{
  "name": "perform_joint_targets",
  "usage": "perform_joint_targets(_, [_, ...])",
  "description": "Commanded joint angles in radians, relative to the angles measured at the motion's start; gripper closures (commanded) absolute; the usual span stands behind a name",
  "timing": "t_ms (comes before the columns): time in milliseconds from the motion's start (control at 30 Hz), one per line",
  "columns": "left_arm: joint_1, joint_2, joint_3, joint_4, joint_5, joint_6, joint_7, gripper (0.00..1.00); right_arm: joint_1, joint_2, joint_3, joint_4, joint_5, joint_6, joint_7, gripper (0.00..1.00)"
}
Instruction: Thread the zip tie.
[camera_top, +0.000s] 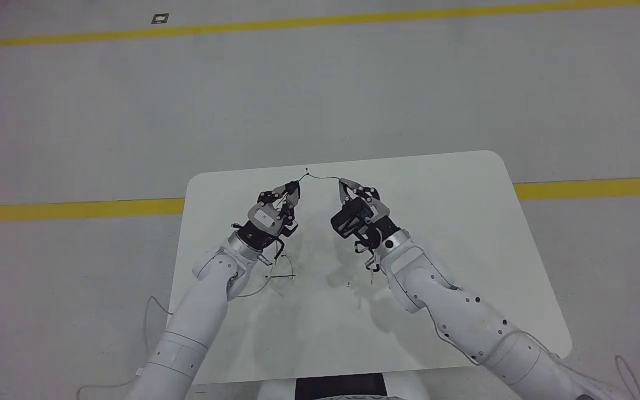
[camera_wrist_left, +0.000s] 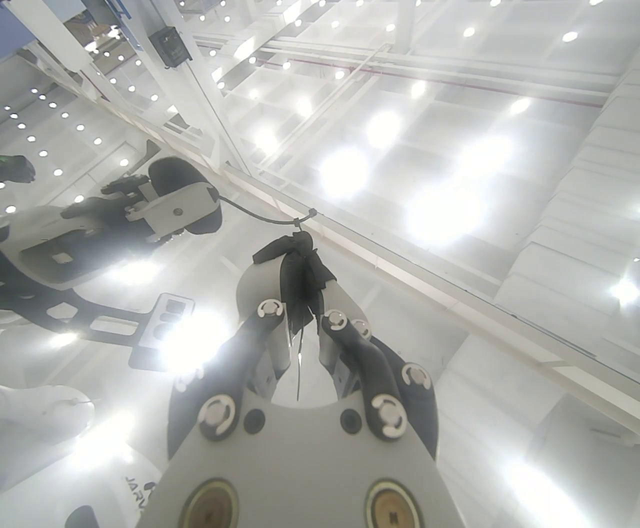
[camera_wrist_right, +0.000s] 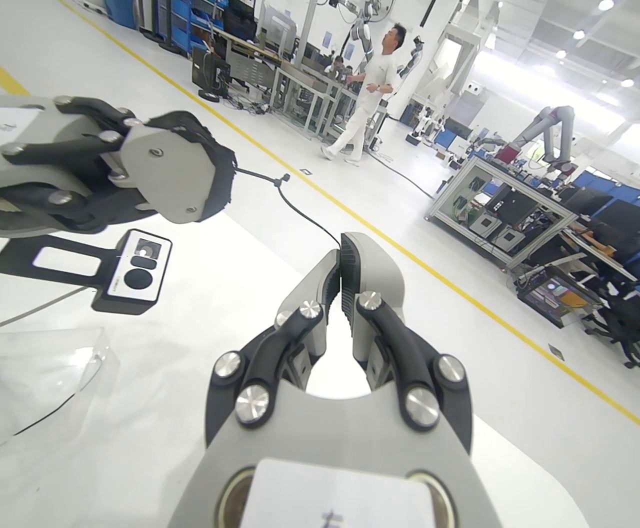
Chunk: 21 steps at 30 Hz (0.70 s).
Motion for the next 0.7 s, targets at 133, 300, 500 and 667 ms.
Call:
perform_joint_targets(133, [0.0,0.0,0.0,0.0,0.0,0.0,0.0,1.0,0.0,0.009,-0.006,-0.003,0.0,0.007,-0.013,1.0])
perform_joint_targets(300, [0.0,0.0,0.0,0.0,0.0,0.0,0.0,1.0,-0.002,0.013,-0.008,-0.006,0.0,0.013,-0.016,1.0])
perform_joint_targets(500, [0.0,0.0,0.0,0.0,0.0,0.0,0.0,0.06,-0.001,0.016,-0.013,-0.009,0.0,0.015,-0.024,1.0])
perform_joint_targets(667, [0.0,0.0,0.0,0.0,0.0,0.0,0.0,0.0,0.002,0.02,-0.018,-0.01,0.0,0.024,-0.033,1.0])
